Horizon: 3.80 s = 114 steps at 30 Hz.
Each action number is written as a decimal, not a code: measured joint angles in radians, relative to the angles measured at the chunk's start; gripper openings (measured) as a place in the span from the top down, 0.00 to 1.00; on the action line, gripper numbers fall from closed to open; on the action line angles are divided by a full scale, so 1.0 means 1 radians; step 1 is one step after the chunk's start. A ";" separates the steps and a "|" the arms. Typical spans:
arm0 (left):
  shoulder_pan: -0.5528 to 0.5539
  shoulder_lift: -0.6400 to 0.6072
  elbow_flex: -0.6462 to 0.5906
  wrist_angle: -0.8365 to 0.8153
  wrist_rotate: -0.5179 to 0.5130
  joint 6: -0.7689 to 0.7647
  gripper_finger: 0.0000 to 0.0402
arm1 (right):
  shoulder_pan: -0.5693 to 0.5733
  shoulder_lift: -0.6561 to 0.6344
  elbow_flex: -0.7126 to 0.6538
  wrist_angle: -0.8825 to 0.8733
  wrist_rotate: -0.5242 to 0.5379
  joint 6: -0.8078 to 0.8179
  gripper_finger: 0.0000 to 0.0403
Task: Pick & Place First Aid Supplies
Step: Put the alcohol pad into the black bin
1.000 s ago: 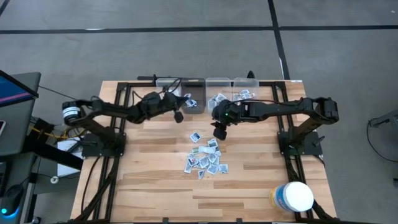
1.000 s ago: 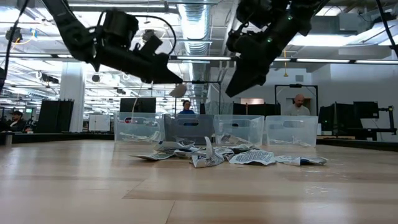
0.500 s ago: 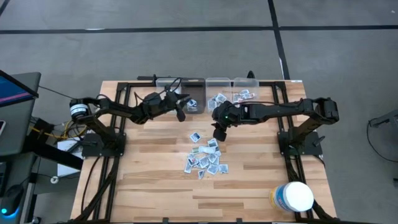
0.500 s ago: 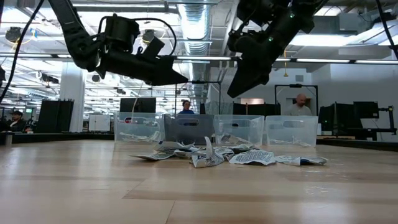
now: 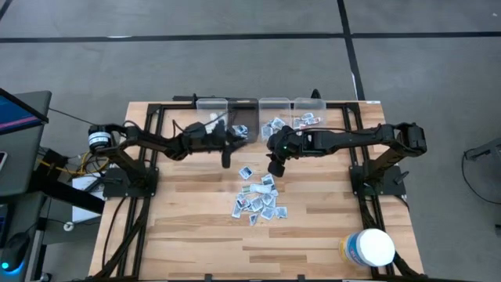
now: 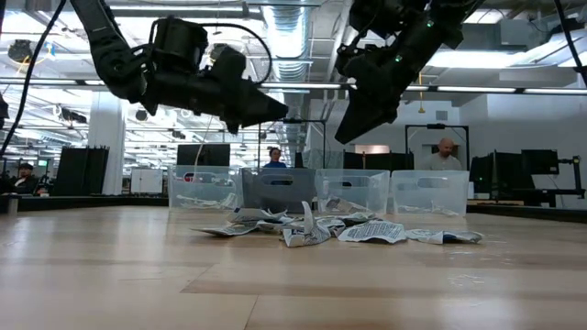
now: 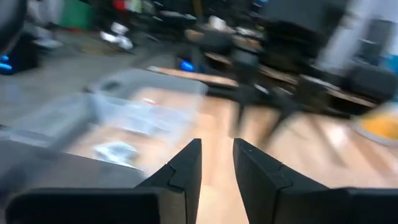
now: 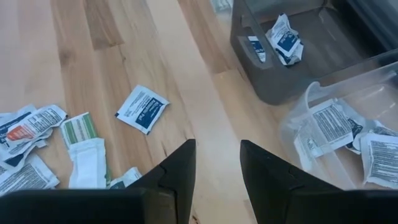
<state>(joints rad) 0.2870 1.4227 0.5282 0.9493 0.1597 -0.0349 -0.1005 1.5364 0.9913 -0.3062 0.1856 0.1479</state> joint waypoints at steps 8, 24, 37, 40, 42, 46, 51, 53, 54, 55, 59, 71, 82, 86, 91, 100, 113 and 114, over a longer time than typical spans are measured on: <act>-0.089 0.000 0.000 -0.237 0.111 0.054 0.80 | 0.000 0.000 0.000 0.001 0.000 -0.050 0.70; -0.171 0.111 0.000 -0.263 -0.010 0.106 0.54 | 0.029 0.000 0.000 0.005 0.000 -0.069 0.70; -0.175 0.322 0.000 -0.088 -0.070 0.109 0.56 | 0.062 0.000 0.000 -0.026 -0.001 -0.016 0.70; -0.183 0.358 0.002 -0.071 -0.073 0.108 0.57 | 0.062 0.000 0.000 -0.032 -0.001 0.001 0.70; -0.190 0.379 0.003 -0.057 -0.074 0.109 0.58 | 0.066 0.000 0.000 -0.034 0.000 0.003 0.70; -0.197 0.400 0.005 -0.055 -0.073 0.109 0.61 | 0.069 0.000 0.000 -0.034 -0.001 0.011 0.70; -0.200 0.398 0.004 -0.069 -0.070 0.108 0.77 | 0.068 0.000 0.000 -0.034 0.000 0.011 0.70; -0.203 0.398 0.003 -0.069 -0.066 0.105 0.87 | 0.068 0.000 0.000 -0.034 -0.001 0.011 0.70; -0.205 0.399 0.003 -0.069 -0.065 0.104 0.91 | 0.068 0.000 0.000 -0.034 -0.001 0.011 0.70; -0.209 0.399 0.003 -0.069 -0.066 0.104 0.95 | 0.068 0.000 0.000 -0.034 -0.001 0.011 0.70; -0.222 0.387 0.002 -0.070 -0.074 0.104 0.97 | 0.069 0.000 0.000 -0.035 -0.001 0.011 0.70; -0.230 0.152 -0.003 -0.182 -0.194 0.264 0.96 | 0.068 0.000 0.000 -0.035 -0.001 0.011 0.70; -0.190 -0.053 -0.002 -0.190 -0.301 0.346 0.97 | 0.068 0.001 0.000 -0.030 0.004 0.011 0.70; -0.146 -0.088 -0.002 -0.188 -0.301 0.346 0.96 | 0.068 0.001 0.000 -0.030 0.025 0.018 0.70; -0.060 -0.108 -0.001 -0.171 -0.301 0.303 0.98 | 0.068 0.001 0.000 -0.032 0.026 0.034 0.70; 0.116 -0.074 0.000 -0.134 -0.222 0.179 0.93 | 0.065 0.001 0.000 -0.034 0.056 0.072 0.70; 0.185 -0.064 0.000 -0.088 -0.187 0.132 0.77 | 0.029 0.001 0.000 -0.016 0.082 0.115 0.70; 0.185 -0.064 0.000 -0.087 -0.187 0.132 0.77 | 0.026 0.001 0.000 -0.011 0.081 0.115 0.70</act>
<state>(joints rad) 0.4725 1.3582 0.5282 0.8626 -0.0277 0.0967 -0.0746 1.5372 0.9913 -0.3176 0.2667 0.2634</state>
